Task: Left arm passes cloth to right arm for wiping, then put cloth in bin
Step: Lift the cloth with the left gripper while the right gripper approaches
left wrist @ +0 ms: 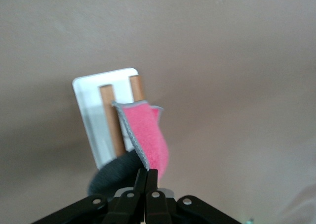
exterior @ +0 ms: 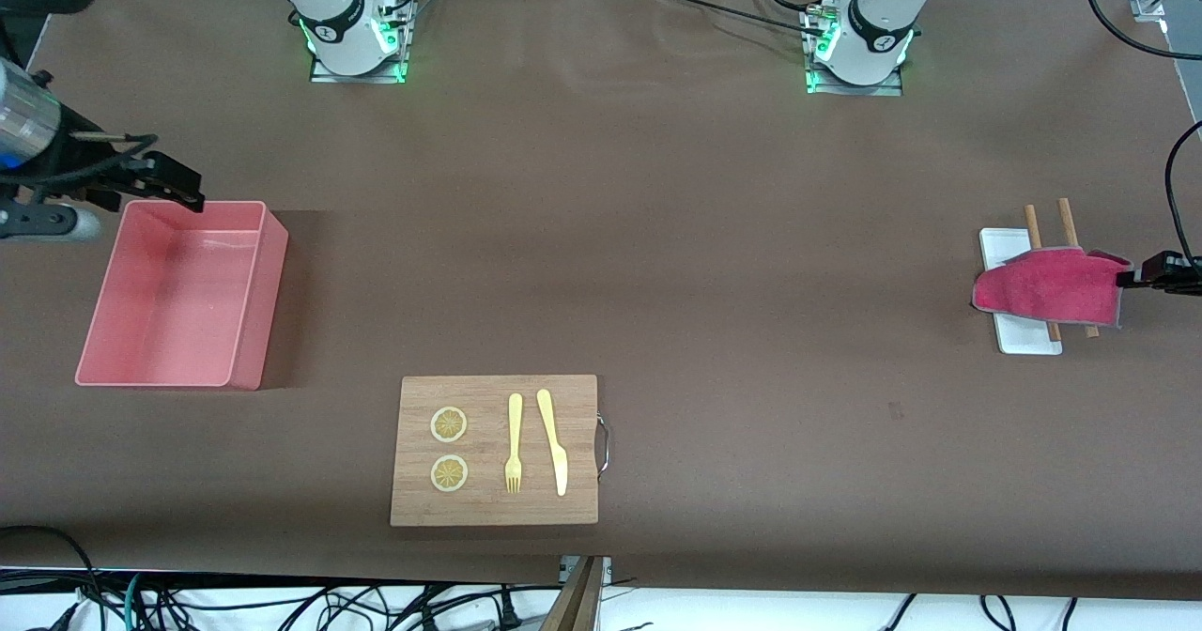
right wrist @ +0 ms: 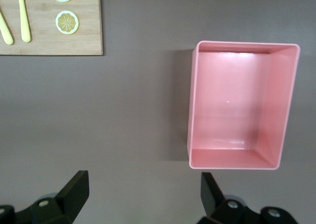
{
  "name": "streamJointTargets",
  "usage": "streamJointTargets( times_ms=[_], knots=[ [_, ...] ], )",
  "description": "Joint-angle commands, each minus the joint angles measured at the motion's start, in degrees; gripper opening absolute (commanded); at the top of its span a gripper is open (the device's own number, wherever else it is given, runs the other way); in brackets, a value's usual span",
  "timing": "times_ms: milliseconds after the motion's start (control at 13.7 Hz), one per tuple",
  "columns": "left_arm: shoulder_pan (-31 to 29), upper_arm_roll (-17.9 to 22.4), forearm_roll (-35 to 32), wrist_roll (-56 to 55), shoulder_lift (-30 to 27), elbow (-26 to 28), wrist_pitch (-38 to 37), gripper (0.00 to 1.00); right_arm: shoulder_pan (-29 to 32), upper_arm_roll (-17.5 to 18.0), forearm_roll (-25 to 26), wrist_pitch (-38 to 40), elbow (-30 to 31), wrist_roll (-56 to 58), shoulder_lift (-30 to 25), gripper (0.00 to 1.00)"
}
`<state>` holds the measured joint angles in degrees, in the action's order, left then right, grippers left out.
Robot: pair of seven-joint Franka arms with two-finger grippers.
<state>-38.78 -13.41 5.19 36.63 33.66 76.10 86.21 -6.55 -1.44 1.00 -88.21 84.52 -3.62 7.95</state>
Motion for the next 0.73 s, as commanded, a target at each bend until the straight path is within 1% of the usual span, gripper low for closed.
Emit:
streamJointTargets(
  times_ms=[0,146,220,293,439,585,659],
  knots=[
    [2.73,-1.26,-1.06,-9.26,-4.03,0.01,-5.16,0.0,-0.48,0.04,0.58,-1.17,-0.06,0.72,2.06,1.0],
    [5.54,-1.35,-0.71,-16.03,-5.87,0.36,-8.85,0.0,-0.22,-0.05,0.23,-1.43,1.43,0.72,3.47,1.0],
    [7.56,-1.7,-0.45,-19.55,-6.67,0.36,-9.3,0.0,-0.13,0.04,-1.08,-2.48,1.61,-0.32,4.26,1.0],
    [9.23,-2.66,-0.27,-24.11,-7.46,0.28,-10.0,0.0,-0.21,-0.05,-4.31,-3.97,1.53,-1.38,5.57,1.0],
    [10.39,-6.6,-0.18,-33.25,-7.99,0.19,-10.36,0.0,-0.21,-0.05,-10.11,-7.48,1.53,-9.77,8.03,1.0],
    [10.39,-11.96,0.43,-42.73,-7.99,0.28,-10.97,0.0,-0.91,0.04,-16.09,-11.43,1.53,-17.52,10.49,1.0],
    [10.39,-14.6,2.35,-49.22,-7.99,0.28,-11.06,0.0,-1.7,0.47,-18.21,-13.46,1.44,-20.86,11.55,1.0]
  ],
)
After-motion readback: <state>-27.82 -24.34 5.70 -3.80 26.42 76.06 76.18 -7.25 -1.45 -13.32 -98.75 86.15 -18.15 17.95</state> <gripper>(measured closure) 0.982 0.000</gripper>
